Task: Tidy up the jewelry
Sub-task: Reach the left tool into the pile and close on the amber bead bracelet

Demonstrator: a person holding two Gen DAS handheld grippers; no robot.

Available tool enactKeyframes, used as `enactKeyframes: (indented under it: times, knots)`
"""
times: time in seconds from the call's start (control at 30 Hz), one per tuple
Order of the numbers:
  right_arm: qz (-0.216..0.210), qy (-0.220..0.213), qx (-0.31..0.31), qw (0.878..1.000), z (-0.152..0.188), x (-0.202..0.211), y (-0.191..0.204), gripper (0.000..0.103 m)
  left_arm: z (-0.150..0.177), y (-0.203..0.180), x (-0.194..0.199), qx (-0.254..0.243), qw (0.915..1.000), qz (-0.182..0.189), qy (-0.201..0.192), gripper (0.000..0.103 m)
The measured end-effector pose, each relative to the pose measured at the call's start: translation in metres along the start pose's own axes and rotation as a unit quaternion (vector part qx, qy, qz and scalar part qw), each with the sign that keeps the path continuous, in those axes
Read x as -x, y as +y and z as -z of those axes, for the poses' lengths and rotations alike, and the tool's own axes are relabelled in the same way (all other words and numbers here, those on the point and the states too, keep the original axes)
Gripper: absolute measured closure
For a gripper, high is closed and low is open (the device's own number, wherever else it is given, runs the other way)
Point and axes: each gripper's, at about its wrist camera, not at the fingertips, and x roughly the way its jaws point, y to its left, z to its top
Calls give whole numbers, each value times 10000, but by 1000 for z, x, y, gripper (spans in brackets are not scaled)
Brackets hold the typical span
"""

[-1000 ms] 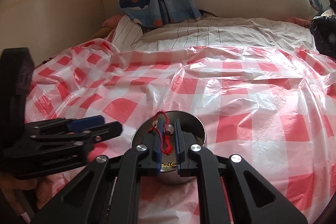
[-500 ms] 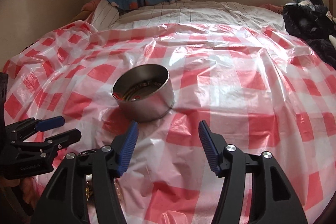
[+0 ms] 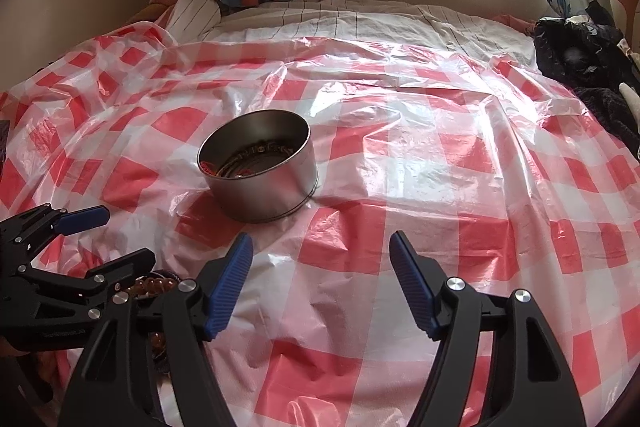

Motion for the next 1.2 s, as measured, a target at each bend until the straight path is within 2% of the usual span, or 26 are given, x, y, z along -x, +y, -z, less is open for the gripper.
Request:
enactKeyframes:
  times: [0.3, 0.67, 1.2]
  knots:
    - [23, -5, 41, 10000, 0, 0, 2, 32, 0, -2, 1, -54, 10000, -34, -7, 23]
    - [-140, 86, -61, 9998, 2, -4, 0, 29, 0, -16, 5, -560, 9968, -560, -125, 19]
    - [-214, 149, -95, 9996, 5, -8, 1, 26, 0, -16, 9, -640, 9958, -631, -164, 17]
